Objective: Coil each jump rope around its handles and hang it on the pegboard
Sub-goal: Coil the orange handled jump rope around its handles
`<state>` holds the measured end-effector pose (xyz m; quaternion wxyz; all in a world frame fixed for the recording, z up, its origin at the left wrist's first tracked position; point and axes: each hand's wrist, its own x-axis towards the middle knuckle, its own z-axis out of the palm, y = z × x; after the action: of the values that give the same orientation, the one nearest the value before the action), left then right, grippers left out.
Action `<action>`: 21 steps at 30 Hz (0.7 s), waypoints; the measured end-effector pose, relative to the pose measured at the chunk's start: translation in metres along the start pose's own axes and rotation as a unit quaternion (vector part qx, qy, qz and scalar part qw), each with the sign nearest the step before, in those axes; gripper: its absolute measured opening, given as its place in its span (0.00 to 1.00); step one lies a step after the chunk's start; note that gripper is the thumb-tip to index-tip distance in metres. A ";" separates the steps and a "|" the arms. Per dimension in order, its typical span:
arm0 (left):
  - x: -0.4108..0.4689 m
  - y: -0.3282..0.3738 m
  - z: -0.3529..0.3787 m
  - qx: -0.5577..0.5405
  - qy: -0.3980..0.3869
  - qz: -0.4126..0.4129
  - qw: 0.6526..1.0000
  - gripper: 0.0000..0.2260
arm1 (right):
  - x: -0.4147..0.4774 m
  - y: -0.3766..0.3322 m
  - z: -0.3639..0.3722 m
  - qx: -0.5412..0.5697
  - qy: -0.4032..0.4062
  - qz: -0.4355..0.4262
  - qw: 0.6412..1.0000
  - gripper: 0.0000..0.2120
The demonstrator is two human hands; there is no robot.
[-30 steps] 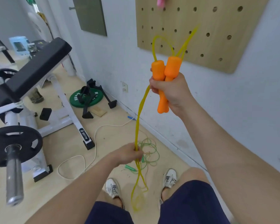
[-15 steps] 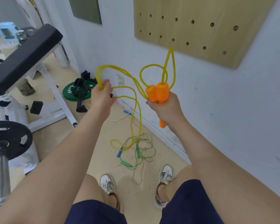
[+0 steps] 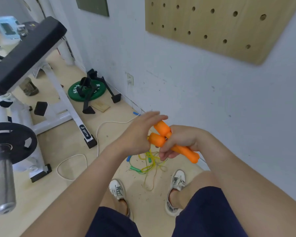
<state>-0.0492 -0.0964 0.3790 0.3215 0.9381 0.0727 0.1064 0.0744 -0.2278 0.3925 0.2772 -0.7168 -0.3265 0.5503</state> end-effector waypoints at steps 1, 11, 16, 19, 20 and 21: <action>-0.001 0.003 -0.001 0.015 -0.042 -0.002 0.999 0.40 | -0.003 0.001 -0.001 0.000 -0.011 -0.003 1.000 0.01; -0.017 0.011 0.015 0.181 0.003 -0.013 0.983 0.24 | -0.016 0.001 -0.003 0.011 -0.083 -0.034 0.996 0.04; -0.016 0.013 0.005 0.234 0.023 -0.024 0.972 0.23 | -0.015 0.002 0.002 0.042 -0.045 -0.048 0.997 0.08; -0.012 0.006 -0.003 0.234 0.030 -0.045 0.971 0.25 | -0.010 0.007 -0.004 0.064 -0.065 -0.033 0.995 0.09; -0.010 0.002 -0.005 0.235 0.034 -0.050 0.970 0.25 | -0.007 0.010 -0.007 0.073 -0.084 -0.021 0.994 0.10; -0.007 -0.004 -0.006 0.236 0.037 -0.053 0.970 0.26 | -0.002 0.014 -0.009 0.083 -0.103 -0.004 0.991 0.11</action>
<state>-0.0573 -0.0912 0.3797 0.0931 0.9777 0.1571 0.1041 0.0854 -0.2384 0.3857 0.3033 -0.6293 -0.3094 0.6452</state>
